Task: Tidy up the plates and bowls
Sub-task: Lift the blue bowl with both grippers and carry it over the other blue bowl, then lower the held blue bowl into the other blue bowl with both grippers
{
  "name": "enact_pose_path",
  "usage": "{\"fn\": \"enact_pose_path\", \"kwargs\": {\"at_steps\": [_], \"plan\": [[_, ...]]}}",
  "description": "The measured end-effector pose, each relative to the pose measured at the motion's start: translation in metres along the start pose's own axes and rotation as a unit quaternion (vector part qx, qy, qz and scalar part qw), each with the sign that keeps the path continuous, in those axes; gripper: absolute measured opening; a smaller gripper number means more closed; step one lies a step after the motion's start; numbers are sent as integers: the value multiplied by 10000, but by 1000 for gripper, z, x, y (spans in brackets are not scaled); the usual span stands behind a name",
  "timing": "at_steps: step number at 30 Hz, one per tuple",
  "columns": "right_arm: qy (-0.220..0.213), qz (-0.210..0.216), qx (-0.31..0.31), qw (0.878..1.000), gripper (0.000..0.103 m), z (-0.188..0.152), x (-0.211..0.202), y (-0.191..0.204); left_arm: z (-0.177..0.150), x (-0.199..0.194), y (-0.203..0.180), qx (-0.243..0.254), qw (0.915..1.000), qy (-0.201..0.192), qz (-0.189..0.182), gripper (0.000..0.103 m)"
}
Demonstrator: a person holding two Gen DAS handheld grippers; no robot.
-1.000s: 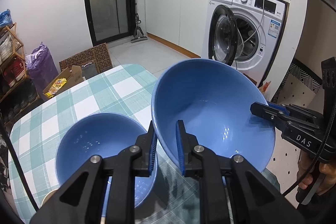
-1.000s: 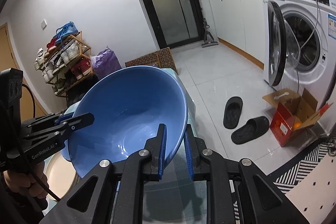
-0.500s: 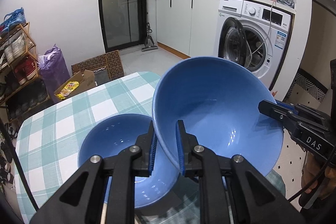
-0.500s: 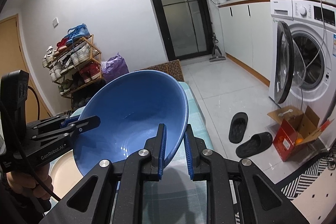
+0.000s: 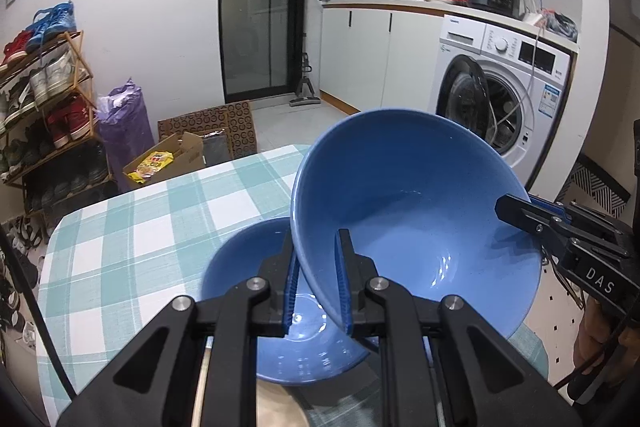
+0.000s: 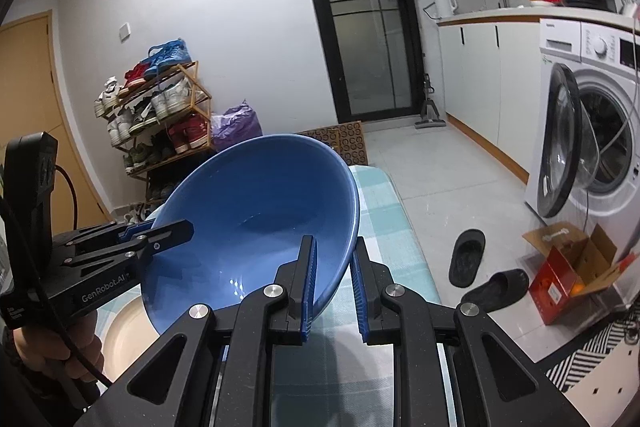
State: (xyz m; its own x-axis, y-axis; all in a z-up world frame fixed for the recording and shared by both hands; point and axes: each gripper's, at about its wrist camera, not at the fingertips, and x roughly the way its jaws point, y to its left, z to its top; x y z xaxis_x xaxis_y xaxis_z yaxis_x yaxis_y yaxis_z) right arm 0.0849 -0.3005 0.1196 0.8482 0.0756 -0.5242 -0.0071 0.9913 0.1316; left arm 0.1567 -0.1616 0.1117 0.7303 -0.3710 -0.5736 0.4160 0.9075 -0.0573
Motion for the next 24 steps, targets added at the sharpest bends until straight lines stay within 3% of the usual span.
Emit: {"fn": "enact_pose_path", "kwargs": {"at_steps": [12, 24], "plan": [[90, 117, -380, 9992, 17, 13, 11, 46, -5, -13, 36, -345, 9992, -94, 200, 15], [436, 228, -611, 9969, 17, 14, 48, 78, -20, -5, 70, -656, 9972, 80, 354, 15]]}}
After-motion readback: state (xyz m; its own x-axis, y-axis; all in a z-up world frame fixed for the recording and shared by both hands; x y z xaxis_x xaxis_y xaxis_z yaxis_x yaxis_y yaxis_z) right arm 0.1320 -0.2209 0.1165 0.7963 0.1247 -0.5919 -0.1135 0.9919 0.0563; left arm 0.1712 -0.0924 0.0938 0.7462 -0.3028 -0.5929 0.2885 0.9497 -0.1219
